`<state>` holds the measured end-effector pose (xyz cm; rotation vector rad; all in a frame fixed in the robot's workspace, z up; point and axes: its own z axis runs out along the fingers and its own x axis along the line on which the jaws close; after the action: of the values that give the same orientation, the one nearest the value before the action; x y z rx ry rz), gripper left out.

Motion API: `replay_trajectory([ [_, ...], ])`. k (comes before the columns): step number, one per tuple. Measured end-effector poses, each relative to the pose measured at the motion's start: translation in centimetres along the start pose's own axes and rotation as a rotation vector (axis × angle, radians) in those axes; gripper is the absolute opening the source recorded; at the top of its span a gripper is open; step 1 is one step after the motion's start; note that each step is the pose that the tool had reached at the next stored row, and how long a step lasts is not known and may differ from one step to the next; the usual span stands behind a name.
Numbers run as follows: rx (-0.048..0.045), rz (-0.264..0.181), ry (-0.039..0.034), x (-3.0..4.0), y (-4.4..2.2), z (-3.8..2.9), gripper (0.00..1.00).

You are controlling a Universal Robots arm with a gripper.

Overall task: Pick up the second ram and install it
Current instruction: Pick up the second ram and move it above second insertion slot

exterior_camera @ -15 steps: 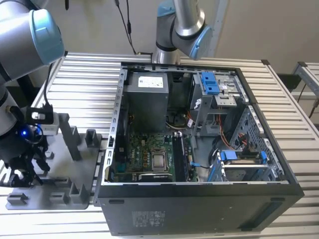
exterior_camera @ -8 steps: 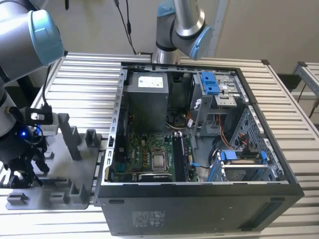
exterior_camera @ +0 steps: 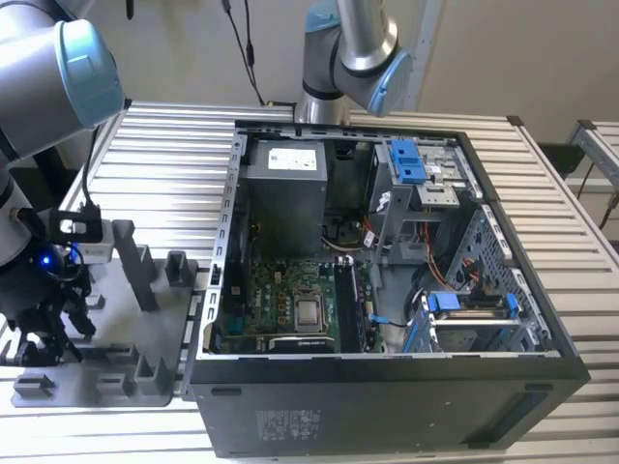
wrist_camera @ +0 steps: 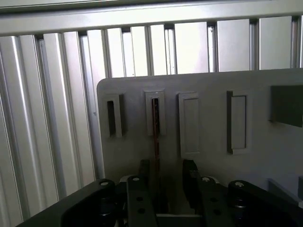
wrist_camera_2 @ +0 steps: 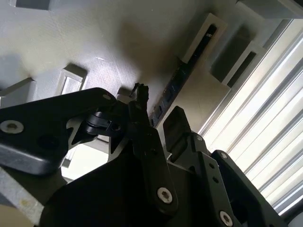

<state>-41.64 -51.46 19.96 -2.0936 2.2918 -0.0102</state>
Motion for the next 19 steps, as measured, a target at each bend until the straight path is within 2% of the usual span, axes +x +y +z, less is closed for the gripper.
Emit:
replay_trajectory([
  [1,0.0000,0.000,0.0001,0.00,0.00,0.00,0.40],
  [2,0.0000,0.000,0.0002,0.00,0.00,0.00,0.34],
  [3,0.0000,0.000,0.0003,0.00,0.00,0.00,0.34],
  [5,0.0001,0.000,0.0004,0.00,0.00,0.01,0.21],
  [6,0.0001,0.000,0.0003,0.00,0.00,0.01,0.21],
  [7,0.0001,0.000,0.0005,0.00,0.00,0.01,0.15],
  [19,0.0003,0.000,0.0023,0.00,0.00,0.01,0.14],
])
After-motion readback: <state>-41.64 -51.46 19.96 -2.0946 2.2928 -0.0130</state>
